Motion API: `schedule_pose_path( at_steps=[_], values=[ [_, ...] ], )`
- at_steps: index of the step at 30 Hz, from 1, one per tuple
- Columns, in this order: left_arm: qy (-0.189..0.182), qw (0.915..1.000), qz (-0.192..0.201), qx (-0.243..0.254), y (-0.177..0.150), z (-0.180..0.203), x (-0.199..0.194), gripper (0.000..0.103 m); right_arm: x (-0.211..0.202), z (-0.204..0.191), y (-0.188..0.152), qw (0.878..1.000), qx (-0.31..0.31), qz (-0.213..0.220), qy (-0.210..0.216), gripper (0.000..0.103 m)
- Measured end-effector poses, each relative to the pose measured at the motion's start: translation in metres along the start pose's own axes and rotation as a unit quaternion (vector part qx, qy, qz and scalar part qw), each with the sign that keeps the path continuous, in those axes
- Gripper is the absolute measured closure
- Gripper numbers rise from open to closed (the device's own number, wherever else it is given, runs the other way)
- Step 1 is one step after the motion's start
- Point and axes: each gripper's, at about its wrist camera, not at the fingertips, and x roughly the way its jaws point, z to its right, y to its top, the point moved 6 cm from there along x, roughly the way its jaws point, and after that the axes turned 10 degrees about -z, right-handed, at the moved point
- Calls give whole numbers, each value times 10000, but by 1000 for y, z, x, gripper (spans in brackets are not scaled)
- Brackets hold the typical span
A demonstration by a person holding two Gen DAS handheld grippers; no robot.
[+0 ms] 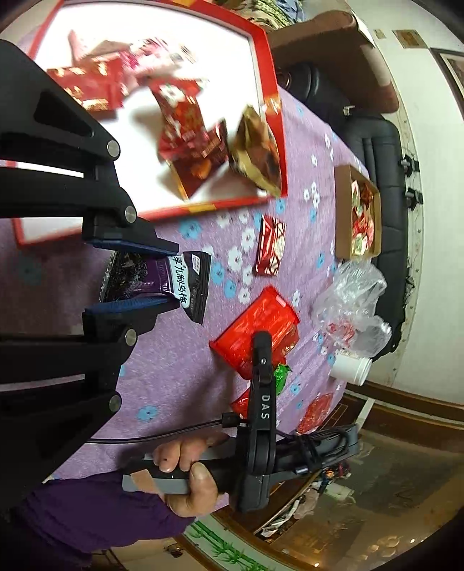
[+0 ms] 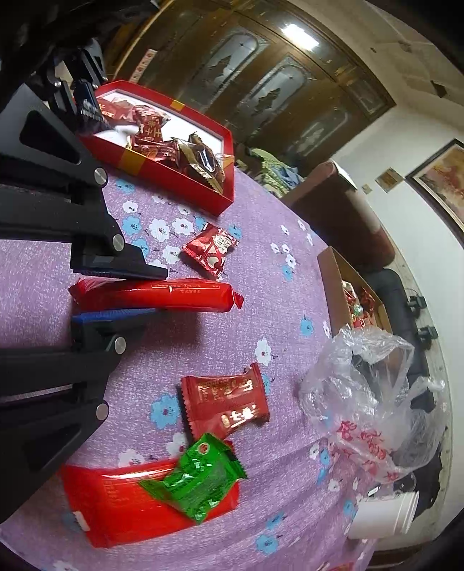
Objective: Organize snacks
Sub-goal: 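Carry both packets over the red box and open both grippers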
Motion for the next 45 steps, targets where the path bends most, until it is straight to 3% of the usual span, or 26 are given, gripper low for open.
schedule_pose_path(
  at_steps=[12,22,31,38,45],
  values=[
    [-121,9986,413,-308,-15,-37,-40,83,-14,-9,-32,9956,894,239,153,89],
    [-56,9951,640,-745,-30,-79,-59,83,-28,-56,-22,9897,1103,174,900,89],
    [235,9891,840,-1190,-34,-129,-73,83,-2,-121,-6,9850,832,-194,1499,89],
    [445,9845,827,-1480,-30,-165,-69,83,33,-163,-1,9830,625,-505,1652,89],
    [482,9857,604,-1499,-22,-175,-46,83,77,-184,-5,9802,551,-908,1670,89]
  ],
)
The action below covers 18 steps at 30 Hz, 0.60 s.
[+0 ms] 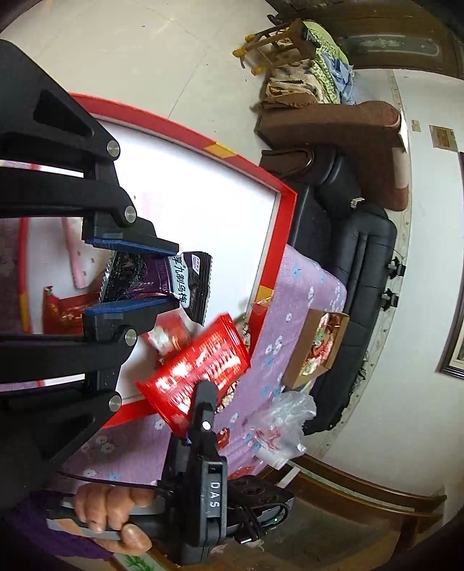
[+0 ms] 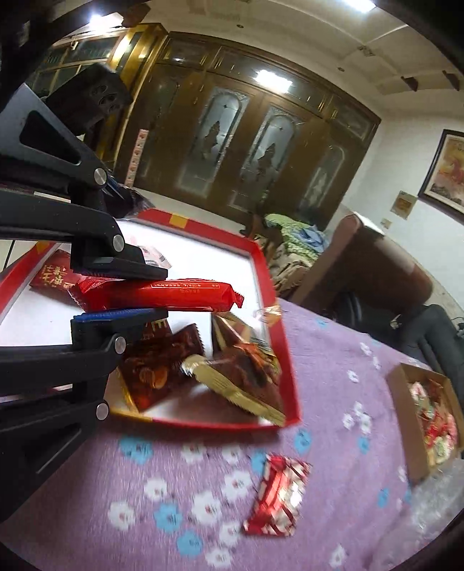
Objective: Organize snacks
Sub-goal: 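Carry both packets over the red box and open both grippers, then move both open grippers back over the packets on the table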
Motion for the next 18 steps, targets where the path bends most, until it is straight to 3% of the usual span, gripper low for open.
schedule_pose_path(
  at_steps=[9,10,13,14,18],
  values=[
    [96,9997,-238,13,2,3,22,82,30,-17,1,9990,-382,-185,111,85],
    [106,9997,-210,-4,4,3,21,77,31,-18,1,9988,-455,-185,69,85],
    [339,9994,-50,-36,6,1,16,33,26,-26,-2,9967,-806,42,-43,80],
    [455,9989,62,-23,7,1,11,28,21,-28,-2,9954,-940,160,-37,76],
    [800,9961,349,143,10,9,-1,28,-10,-19,0,9922,-1056,658,117,67]
  ],
)
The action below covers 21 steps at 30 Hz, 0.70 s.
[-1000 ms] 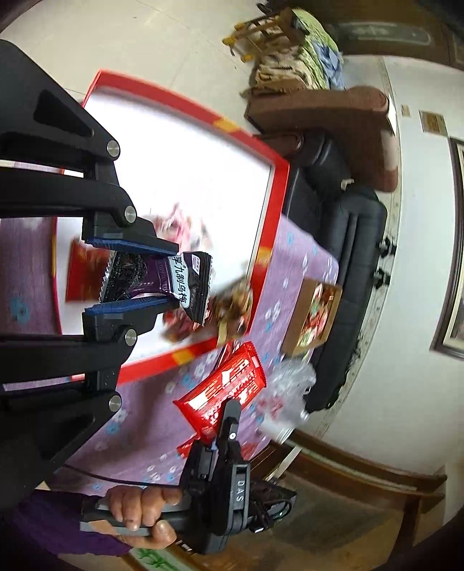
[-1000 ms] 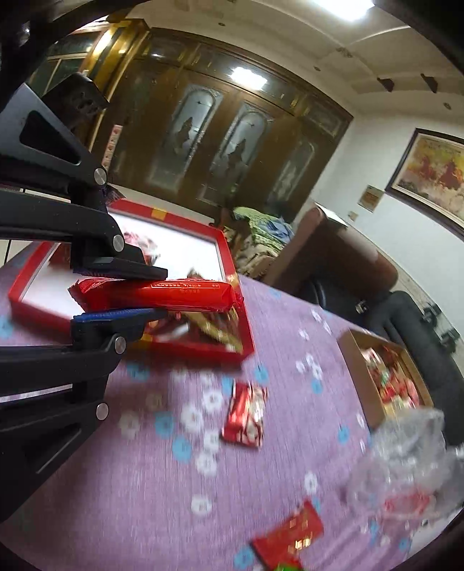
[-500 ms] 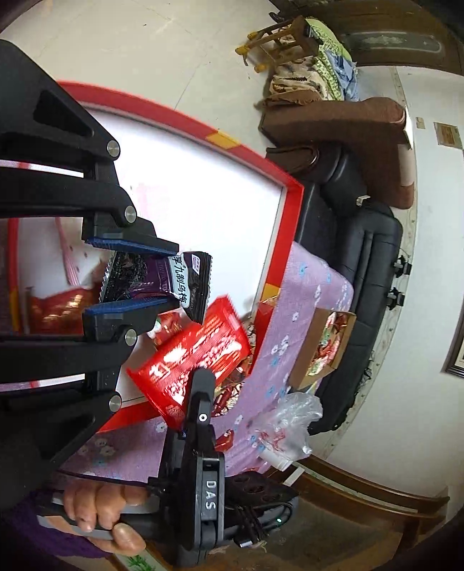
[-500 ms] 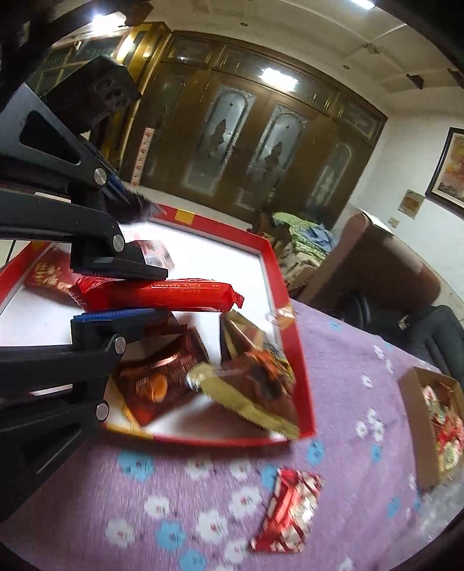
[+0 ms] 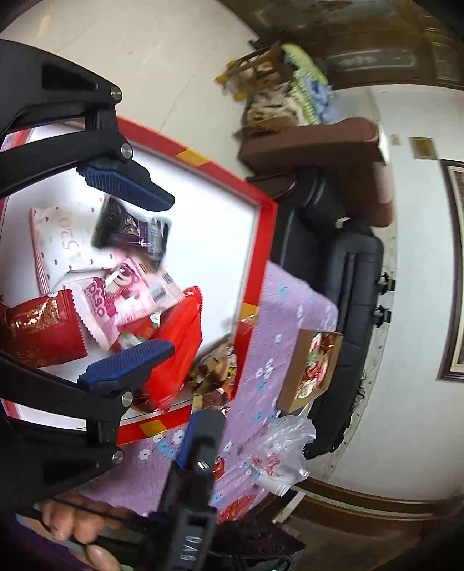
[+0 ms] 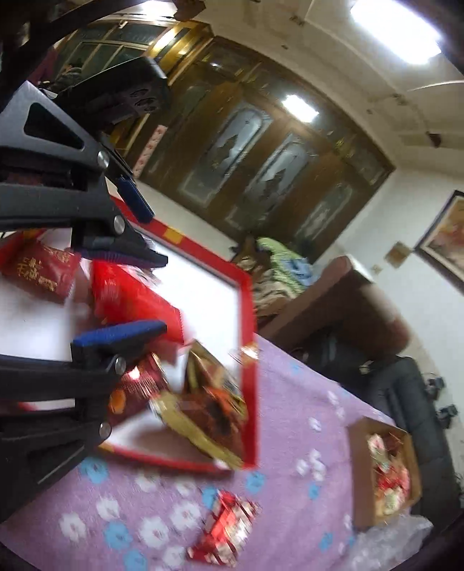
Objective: Organize snacks
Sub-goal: 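Move both open grippers back over the packets on the table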
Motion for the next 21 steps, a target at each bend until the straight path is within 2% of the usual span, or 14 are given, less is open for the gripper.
schedule_pose_path(
  at_steps=[2,4,8,12,15,17,21],
  values=[
    [63,9999,91,98,1,6,-6,28,-18,9,3,9996,24,261,-92,67],
    [65,9997,159,188,1,15,-10,28,-38,24,7,9980,64,470,-412,65],
    [-72,9989,180,423,-1,38,-15,28,-81,65,5,9936,437,788,-686,64],
    [-160,9977,80,660,-4,60,-13,28,-141,115,-1,9824,870,1290,-1036,64],
    [-232,9961,-29,848,-7,80,-10,28,-176,144,-5,9729,1121,1579,-1267,59],
    [-284,9947,-110,986,-9,94,-8,28,-198,164,-8,9668,1234,1705,-1447,57],
    [-369,9903,-237,1320,-4,123,-6,28,-223,194,-5,9622,1319,1693,-1678,57]
  ],
)
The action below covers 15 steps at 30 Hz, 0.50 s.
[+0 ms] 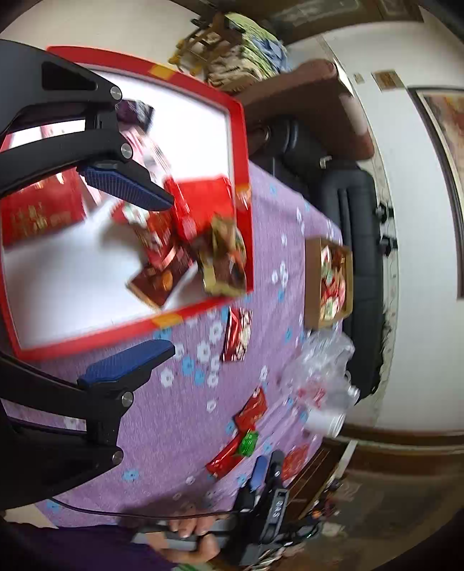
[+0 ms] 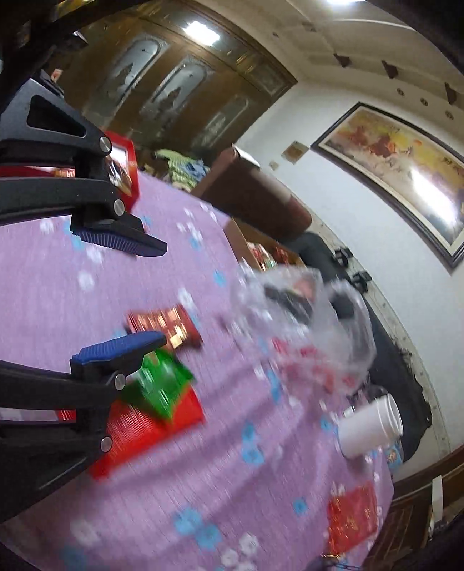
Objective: Organize snacks
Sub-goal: 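Move both open grippers back over the packets on the table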
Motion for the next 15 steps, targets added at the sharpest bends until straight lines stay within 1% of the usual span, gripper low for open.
schedule_pose_path(
  at_steps=[3,4,6,7,8,10,12,15],
  values=[
    [-51,9996,-33,274,15,16,2,28,-2,18,13,9996,-219,-18,-150,57],
    [-46,9992,-77,398,22,22,5,28,-2,20,14,9993,-298,8,-213,57],
    [-55,9986,-180,492,33,29,13,28,4,31,13,9986,-355,-2,-395,56],
    [-143,9985,-239,471,38,33,17,28,8,37,12,9978,-321,-90,-577,56],
    [-248,9984,-323,388,43,35,23,28,8,37,12,9973,-362,-100,-626,56],
    [-447,9978,-461,179,55,40,35,28,7,34,15,9962,-531,9,-688,56],
    [-501,9972,-561,24,64,43,45,29,7,32,15,9947,-700,22,-756,56],
    [-528,9959,-709,-207,76,49,57,29,15,32,12,9915,-819,-132,-999,56]
  ],
)
